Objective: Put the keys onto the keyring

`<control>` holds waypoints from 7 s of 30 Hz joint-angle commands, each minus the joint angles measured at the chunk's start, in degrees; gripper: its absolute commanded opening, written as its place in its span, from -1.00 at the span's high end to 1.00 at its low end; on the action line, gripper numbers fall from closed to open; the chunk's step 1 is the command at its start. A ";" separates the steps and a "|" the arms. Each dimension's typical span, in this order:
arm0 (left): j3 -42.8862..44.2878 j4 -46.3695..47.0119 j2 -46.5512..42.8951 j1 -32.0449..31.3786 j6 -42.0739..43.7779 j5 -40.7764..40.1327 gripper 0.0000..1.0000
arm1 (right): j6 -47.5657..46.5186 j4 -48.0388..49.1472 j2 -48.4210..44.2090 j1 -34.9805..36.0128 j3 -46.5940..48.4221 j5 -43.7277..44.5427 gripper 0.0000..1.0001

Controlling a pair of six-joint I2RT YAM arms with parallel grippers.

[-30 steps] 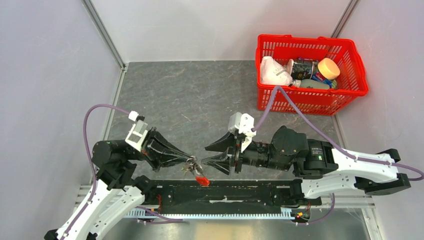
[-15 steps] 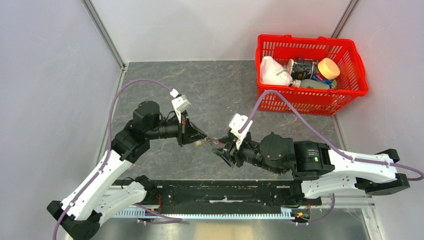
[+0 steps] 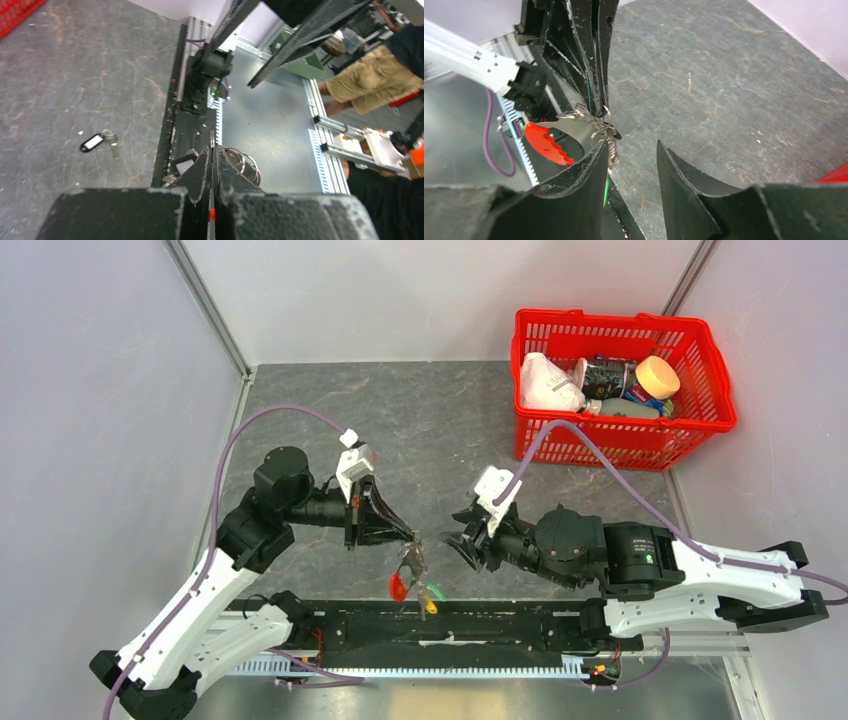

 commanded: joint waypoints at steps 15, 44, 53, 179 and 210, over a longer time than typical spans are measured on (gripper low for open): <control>-3.89 15.94 -6.85 -0.07 -5.09 16.14 0.95 | -1.87 4.06 2.05 -0.13 3.41 -22.33 0.10; -5.21 17.70 -9.65 -0.11 -6.05 18.53 0.96 | 8.66 3.53 11.39 -4.76 13.43 -33.53 0.17; -5.21 17.75 -10.44 -0.11 -5.89 18.74 0.96 | 9.88 0.26 13.89 -5.40 15.70 -36.30 0.23; -2.00 64.48 -7.75 -0.18 -33.29 -16.91 0.30 | -17.69 112.19 9.44 -5.93 -17.70 -37.81 1.00; 3.25 71.35 -1.22 -0.14 -33.50 -12.07 0.31 | -7.48 103.66 4.65 -5.93 -17.97 -34.35 1.00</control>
